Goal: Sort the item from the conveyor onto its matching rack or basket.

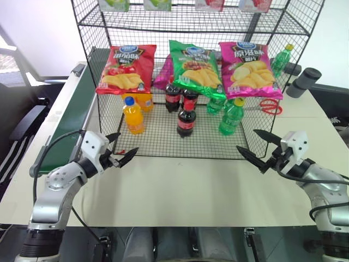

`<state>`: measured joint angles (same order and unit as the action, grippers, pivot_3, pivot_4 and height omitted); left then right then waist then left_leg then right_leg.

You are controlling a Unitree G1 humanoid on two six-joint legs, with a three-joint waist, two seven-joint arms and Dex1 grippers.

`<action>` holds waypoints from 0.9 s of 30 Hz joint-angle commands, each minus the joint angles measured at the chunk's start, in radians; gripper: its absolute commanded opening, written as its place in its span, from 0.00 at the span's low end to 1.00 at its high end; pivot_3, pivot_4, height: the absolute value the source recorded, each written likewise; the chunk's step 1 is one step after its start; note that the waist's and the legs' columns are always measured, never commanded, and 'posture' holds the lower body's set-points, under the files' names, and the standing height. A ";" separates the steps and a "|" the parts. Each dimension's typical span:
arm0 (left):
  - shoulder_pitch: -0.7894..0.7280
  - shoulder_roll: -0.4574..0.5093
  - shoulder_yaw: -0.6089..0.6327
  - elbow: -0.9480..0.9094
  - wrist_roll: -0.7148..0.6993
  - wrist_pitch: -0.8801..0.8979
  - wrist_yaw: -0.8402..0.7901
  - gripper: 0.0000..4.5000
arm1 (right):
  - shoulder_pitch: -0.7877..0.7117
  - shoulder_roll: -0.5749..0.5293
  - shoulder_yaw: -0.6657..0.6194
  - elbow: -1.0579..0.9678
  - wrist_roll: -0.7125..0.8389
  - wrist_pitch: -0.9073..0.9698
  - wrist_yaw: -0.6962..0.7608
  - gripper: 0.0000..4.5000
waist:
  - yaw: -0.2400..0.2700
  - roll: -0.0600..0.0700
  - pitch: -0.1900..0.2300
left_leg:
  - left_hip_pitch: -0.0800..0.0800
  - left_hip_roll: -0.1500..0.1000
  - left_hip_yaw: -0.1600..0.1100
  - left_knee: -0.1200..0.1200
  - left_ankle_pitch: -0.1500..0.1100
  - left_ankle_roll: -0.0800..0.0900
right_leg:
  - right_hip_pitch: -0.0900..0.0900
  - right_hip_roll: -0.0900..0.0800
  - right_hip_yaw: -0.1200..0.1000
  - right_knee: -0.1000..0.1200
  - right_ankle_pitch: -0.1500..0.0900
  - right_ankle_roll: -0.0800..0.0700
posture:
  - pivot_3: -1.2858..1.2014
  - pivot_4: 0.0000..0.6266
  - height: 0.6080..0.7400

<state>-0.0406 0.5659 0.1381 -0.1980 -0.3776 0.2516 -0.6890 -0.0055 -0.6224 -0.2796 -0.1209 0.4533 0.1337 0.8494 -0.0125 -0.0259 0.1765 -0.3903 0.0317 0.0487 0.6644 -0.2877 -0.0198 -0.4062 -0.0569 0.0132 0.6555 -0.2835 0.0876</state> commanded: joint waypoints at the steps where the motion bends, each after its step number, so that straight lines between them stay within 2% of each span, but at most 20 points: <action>1: 0.005 0.017 0.027 -0.015 0.004 -0.019 -0.010 1.00 | -0.012 0.006 -0.005 -0.004 0.003 -0.025 0.003 0.99 | 0.000 0.000 0.000 | 0.000 0.000 0.000 0.000 0.000 0.000 | 0.000 0.000 0.000 0.000 0.000 0.000 | 0.52 0.24 1.00; 27: 0.025 0.015 0.051 -0.038 0.013 0.000 0.039 1.00 | -0.047 0.013 0.032 0.027 -0.029 -0.036 0.009 0.99 | -0.001 0.000 0.000 | 0.000 0.000 0.000 0.000 0.000 0.000 | 0.000 0.000 0.000 0.000 0.000 0.000 | 0.52 0.24 1.00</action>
<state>-0.0156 0.5773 0.1570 -0.2009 -0.3614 0.2570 -0.6577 -0.0306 -0.6077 -0.2421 -0.0840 0.4157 0.1118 0.8538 -0.0139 -0.0258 0.1764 -0.3902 0.0317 0.0487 0.6645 -0.2877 -0.0198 -0.4062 -0.0570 0.0133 0.6557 -0.2835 0.0876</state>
